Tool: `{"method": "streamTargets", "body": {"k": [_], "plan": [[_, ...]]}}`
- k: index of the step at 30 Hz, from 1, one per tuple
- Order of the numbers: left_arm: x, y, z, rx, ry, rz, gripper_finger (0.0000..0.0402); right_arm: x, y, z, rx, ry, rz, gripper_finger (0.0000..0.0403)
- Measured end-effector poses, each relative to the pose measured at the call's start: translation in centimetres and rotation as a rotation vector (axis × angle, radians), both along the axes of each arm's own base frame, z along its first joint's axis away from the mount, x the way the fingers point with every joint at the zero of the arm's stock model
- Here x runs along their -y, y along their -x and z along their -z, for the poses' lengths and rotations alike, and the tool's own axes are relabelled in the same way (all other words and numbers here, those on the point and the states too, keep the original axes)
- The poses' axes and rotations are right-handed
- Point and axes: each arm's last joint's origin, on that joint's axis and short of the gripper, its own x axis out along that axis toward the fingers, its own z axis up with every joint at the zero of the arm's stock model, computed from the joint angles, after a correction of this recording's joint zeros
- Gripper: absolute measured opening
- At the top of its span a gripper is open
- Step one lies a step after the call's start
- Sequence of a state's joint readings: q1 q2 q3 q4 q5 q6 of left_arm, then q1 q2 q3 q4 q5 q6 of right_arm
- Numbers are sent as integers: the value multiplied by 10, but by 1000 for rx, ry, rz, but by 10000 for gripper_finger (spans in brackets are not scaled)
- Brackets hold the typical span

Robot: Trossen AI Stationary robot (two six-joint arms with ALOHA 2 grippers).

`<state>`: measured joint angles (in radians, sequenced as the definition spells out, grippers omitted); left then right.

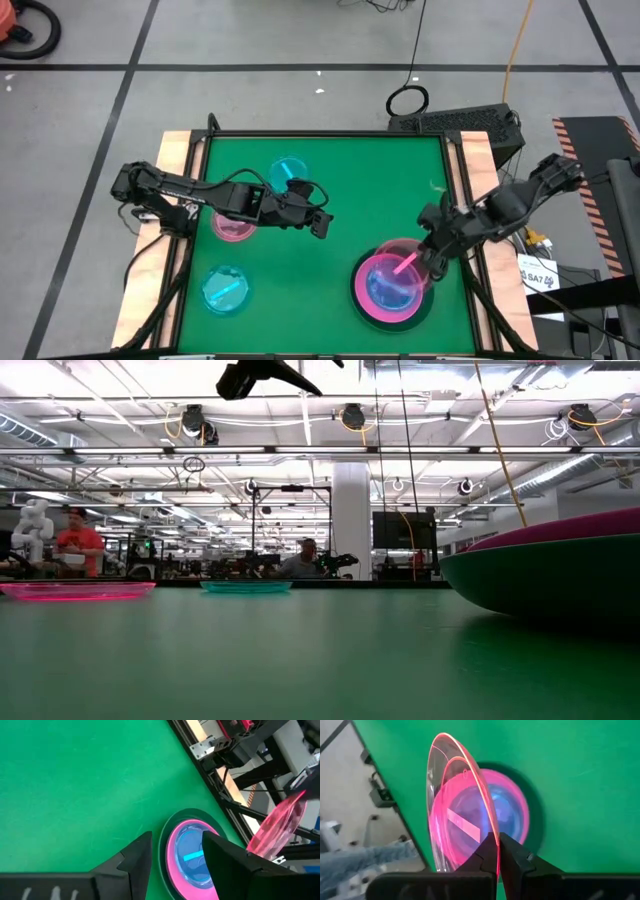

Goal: Stack plastic plates
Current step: Stack the bottom pink plate on top of the blue plate

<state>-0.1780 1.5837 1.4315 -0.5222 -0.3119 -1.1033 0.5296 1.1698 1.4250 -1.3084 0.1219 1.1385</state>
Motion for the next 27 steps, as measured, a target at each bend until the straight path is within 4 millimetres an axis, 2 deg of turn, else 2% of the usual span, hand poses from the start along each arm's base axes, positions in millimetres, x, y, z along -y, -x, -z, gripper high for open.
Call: {"method": "streamTargets", "body": {"k": [8,15,22,27], "plan": [[4,1,0,-4,1,11,179,-10,-11,62,-13,-72,-35,3],[12,3,1,-8,0,34,179,-15,-16,104,-16,-142,-61,4],[19,5,2,-27,-1,54,179,-12,-14,125,-47,-134,-61,4],[25,7,2,-29,0,70,179,-8,-12,125,-47,-149,-74,4]]}}
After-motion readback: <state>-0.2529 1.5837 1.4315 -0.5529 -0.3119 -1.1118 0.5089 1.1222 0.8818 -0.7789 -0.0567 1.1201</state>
